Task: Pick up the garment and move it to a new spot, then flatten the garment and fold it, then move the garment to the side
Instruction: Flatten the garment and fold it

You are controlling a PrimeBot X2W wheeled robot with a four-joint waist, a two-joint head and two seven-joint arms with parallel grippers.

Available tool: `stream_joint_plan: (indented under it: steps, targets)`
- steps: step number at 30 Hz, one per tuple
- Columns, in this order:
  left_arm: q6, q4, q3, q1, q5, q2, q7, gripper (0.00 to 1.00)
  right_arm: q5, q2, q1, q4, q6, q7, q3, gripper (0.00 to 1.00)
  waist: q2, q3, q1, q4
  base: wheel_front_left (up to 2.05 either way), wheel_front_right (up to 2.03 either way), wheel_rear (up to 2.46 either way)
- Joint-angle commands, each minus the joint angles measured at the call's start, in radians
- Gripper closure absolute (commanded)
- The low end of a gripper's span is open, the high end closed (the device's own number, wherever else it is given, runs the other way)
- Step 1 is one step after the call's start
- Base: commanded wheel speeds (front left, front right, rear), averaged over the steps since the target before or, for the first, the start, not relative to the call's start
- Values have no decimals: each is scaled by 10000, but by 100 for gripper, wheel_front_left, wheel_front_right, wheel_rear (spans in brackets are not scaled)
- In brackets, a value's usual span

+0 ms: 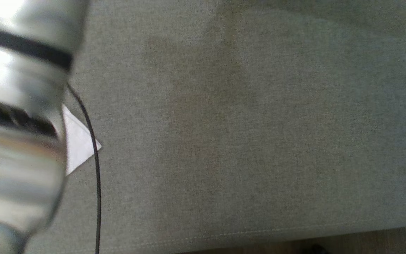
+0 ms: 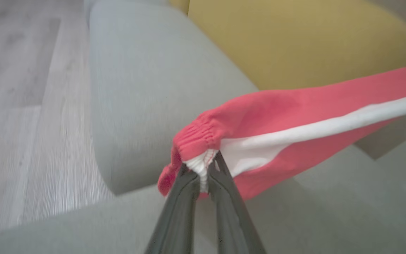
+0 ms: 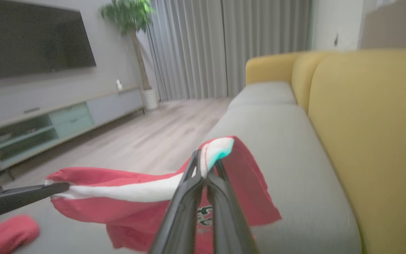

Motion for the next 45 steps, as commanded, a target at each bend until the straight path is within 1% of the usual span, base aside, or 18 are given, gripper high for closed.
stream_joint_plan:
  steps: [1, 4, 6, 9, 12, 14, 17, 22, 23, 25, 28, 31, 32, 35, 38, 39, 40, 45]
  targets:
    - [-163, -58, -186, 407, -75, 312, -63, 100, 195, -283, 768, -324, -7, -53, 298, 100, 0, -321, 0, -9, 0, 0, 0]
    - [-413, 198, -442, 1790, -343, 312, -215, 100, 755, -538, 2048, -630, -7, -130, 977, 100, 0, -897, 0, -44, 0, 0, 0]
    - [-541, 221, -679, 2689, -471, 312, -194, 100, 1132, -894, 2963, -981, -7, -144, 1367, 100, 0, -1370, 0, -32, 0, 0, 0]
    - [-660, 40, -843, 4008, -978, 312, 244, 100, 1755, -1567, 4423, -1538, -7, 365, 2051, 100, 0, -2159, 0, -14, 0, 0, 0]
    - [-721, -233, -1032, 5144, -1445, 314, 1157, 100, 2335, -2285, 5670, -2084, -7, 1203, 2679, 100, 0, -2934, 0, -68, 0, 0, 0]
    - [-737, -624, -1084, 5903, -1945, 427, 2036, 100, 2578, -2706, 6322, -2332, -7, 1762, 3040, 100, 0, -3412, 0, -169, 0, 0, 0]
    - [-743, -1446, -1141, 6934, -2627, 890, 3262, 100, 3063, -3176, 7199, -2615, -7, 2627, 3428, 100, 0, -4002, 0, -290, 0, 0, 0]
    - [-707, -3384, -1372, 8676, -3587, 1957, 5689, 100, 3623, -4133, 8288, -3458, -7, 3661, 3755, 100, 0, -4676, 0, -407, 0, 0, 0]
    - [-616, -3928, -1403, 9052, -3796, 2185, 6165, 100, 3742, -4378, 8492, -3645, -7, 3831, 3786, 100, 0, -4779, 0, -412, 0, 0, 0]
    - [-200, -5202, -1407, 9775, -4185, 2688, 6977, 100, 3912, -4898, 8834, -4034, -7, 4105, 3816, 100, 0, -4906, 0, -401, 0, 0, 0]
    - [730, -7302, -1320, 10662, -4665, 3432, 7899, 100, 4151, -5556, 9197, -4600, -7, 4370, 3763, 100, 0, -4961, 0, -338, 0, 0, 0]
    - [1690, -9124, -1199, 11241, -5039, 4031, 8606, 100, 4451, -5853, 9287, -5082, -7, 4508, 3576, 100, 0, -4875, 0, -263, 0, 0, 0]
    - [1690, -9124, -1199, 11241, -5039, 4031, 8606, 100, 4451, -5853, 9287, -5082, -7, 4508, 3576, 100, 0, -4875, 0, -263, 0, 0, 0]
    - [2424, -10264, -1059, 11348, -5408, 4253, 9192, 100, 4617, -5858, 9085, -5237, -7, 4735, 3350, 100, 0, -4616, 0, -127, 0, 0, 0]
    - [2917, -10721, -859, 10992, -5842, 4207, 9791, 100, 4858, -5600, 8587, -5151, -7, 5245, 3098, 100, 0, -4143, 0, -1, 0, 0, 0]
    - [3187, -10749, -691, 10544, -6122, 4085, 10180, 100, 4968, -5387, 8127, -4906, -7, 5741, 2960, 100, 0, -3722, 0, 125, 0, 0, 0]
    - [3314, -10717, -630, 10267, -6196, 4031, 10354, 100, 5040, -5283, 7878, -4758, -7, 6045, 2904, 100, 0, -3482, 0, 194, 0, 0, 0]
    - [3744, -10260, -513, 8919, -6283, 3685, 10966, 100, 5601, -4703, 6448, -3751, -7, 7547, 2564, 100, 0, -2485, 0, 557, 0, 0, 0]
